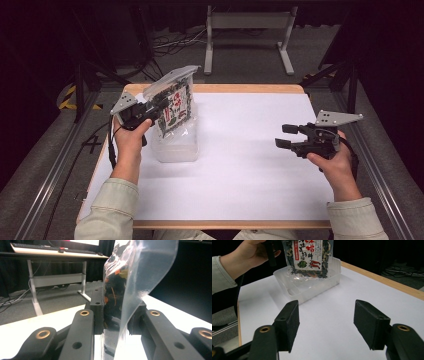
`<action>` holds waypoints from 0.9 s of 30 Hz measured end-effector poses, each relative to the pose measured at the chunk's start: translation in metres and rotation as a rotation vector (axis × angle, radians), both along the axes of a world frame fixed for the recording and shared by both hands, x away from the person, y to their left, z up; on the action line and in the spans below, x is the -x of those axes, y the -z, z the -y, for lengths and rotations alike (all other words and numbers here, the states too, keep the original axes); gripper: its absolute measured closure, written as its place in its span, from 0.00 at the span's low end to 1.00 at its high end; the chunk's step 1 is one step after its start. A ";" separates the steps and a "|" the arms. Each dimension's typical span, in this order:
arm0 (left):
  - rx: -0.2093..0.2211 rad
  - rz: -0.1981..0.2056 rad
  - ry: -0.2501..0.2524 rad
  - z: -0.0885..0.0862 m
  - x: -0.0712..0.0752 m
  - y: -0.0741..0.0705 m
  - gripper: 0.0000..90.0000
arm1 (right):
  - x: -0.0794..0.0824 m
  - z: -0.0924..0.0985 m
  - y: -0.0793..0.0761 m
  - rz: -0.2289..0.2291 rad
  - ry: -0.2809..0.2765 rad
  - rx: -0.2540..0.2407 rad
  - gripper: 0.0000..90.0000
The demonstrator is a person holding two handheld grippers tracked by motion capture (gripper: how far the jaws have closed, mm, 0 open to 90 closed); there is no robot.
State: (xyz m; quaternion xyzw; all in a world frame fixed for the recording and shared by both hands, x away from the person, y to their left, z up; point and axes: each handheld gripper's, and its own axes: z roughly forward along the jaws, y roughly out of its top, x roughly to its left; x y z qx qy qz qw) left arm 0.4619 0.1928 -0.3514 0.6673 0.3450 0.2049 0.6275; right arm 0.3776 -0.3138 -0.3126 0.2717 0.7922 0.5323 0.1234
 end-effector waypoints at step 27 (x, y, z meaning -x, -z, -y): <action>-0.050 -0.051 -0.003 -0.006 0.003 0.014 0.80 | -0.001 -0.003 0.003 -0.006 -0.003 0.009 0.40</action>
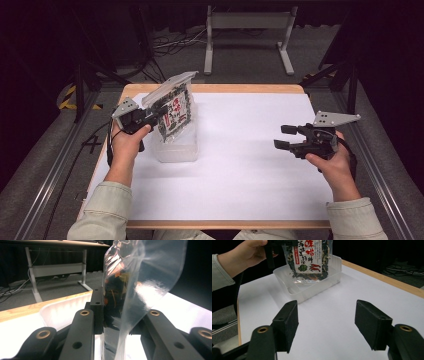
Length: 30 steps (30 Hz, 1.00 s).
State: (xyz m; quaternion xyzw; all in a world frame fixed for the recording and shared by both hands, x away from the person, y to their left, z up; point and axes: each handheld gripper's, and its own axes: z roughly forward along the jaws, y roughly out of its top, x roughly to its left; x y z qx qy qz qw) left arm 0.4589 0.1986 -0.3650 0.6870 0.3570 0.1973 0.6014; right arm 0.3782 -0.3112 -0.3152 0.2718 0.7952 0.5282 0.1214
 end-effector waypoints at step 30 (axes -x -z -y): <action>-0.010 0.113 -0.087 -0.011 0.047 -0.038 0.45 | 0.005 0.005 -0.002 0.018 0.011 -0.001 0.37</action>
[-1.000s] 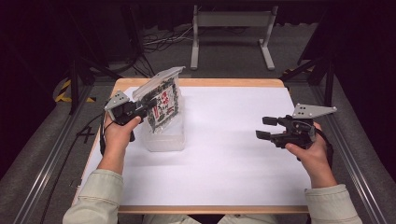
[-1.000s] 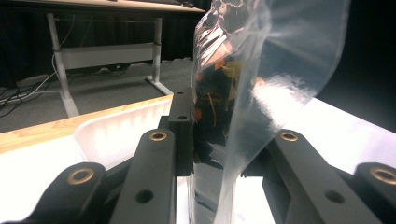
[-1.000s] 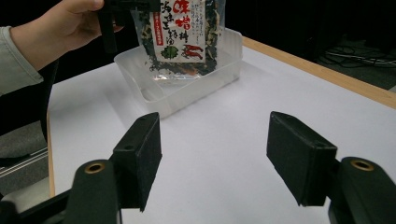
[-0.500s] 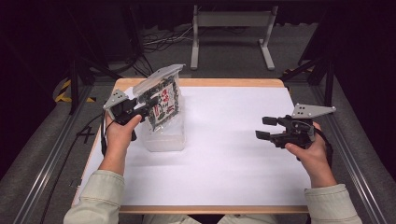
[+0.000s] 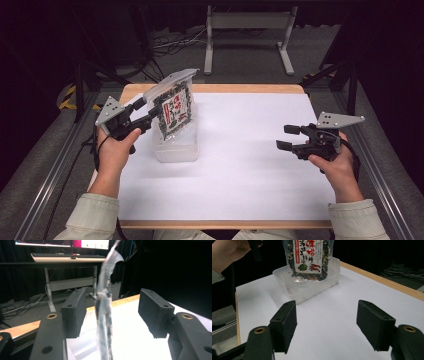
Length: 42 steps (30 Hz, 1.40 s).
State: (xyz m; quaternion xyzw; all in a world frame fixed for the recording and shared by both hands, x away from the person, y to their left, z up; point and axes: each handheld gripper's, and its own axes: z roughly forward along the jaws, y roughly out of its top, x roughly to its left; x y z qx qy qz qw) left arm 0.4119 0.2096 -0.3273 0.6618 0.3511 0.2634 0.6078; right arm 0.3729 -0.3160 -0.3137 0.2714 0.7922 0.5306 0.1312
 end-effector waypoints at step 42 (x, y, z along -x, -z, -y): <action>-0.133 -0.250 0.174 -0.015 0.074 0.093 0.23 | 0.027 0.033 0.077 0.041 0.145 -0.011 0.28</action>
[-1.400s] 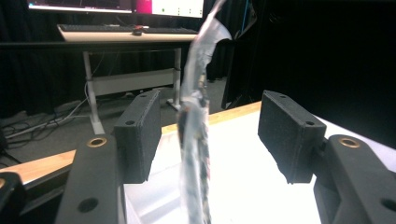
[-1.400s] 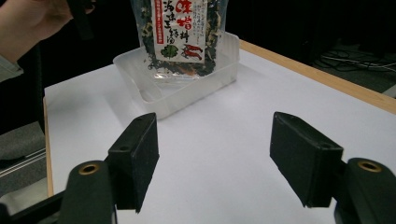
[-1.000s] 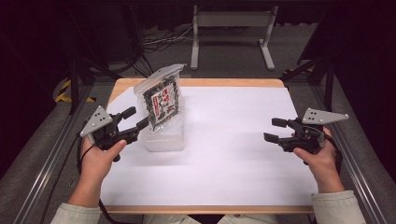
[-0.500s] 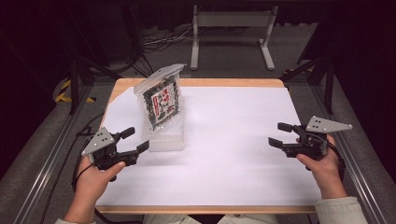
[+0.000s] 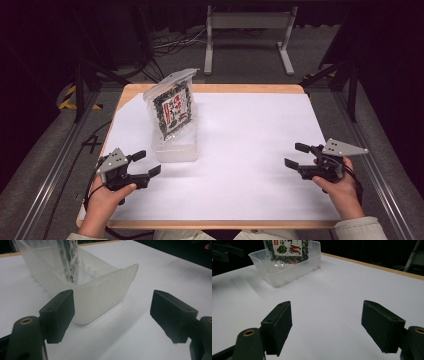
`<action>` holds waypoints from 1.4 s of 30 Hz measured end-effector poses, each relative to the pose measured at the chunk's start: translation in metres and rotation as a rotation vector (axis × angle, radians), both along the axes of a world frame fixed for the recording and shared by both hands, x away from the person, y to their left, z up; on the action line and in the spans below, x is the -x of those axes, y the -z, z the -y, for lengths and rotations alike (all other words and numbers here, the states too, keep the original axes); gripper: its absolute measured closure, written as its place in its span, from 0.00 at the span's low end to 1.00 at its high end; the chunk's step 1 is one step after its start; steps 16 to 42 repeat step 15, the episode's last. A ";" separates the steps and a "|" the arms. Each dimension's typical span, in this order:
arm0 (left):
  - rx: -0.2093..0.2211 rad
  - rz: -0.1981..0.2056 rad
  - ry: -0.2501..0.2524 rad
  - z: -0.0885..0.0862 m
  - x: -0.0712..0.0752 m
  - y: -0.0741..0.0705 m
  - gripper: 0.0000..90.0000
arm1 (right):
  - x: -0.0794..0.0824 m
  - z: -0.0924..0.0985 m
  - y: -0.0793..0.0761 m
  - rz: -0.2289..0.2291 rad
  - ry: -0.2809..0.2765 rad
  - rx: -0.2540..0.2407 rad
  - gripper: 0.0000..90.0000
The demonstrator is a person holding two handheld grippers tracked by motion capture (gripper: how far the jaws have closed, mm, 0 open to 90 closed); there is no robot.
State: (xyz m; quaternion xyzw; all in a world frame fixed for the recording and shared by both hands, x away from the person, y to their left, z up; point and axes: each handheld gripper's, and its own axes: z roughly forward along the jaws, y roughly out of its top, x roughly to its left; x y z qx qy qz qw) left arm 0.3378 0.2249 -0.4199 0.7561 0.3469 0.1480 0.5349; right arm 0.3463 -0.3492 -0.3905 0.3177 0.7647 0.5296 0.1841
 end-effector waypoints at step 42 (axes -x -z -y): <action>-0.028 0.009 -0.039 0.006 -0.005 0.018 0.23 | 0.002 0.002 0.039 -0.059 0.040 -0.011 0.28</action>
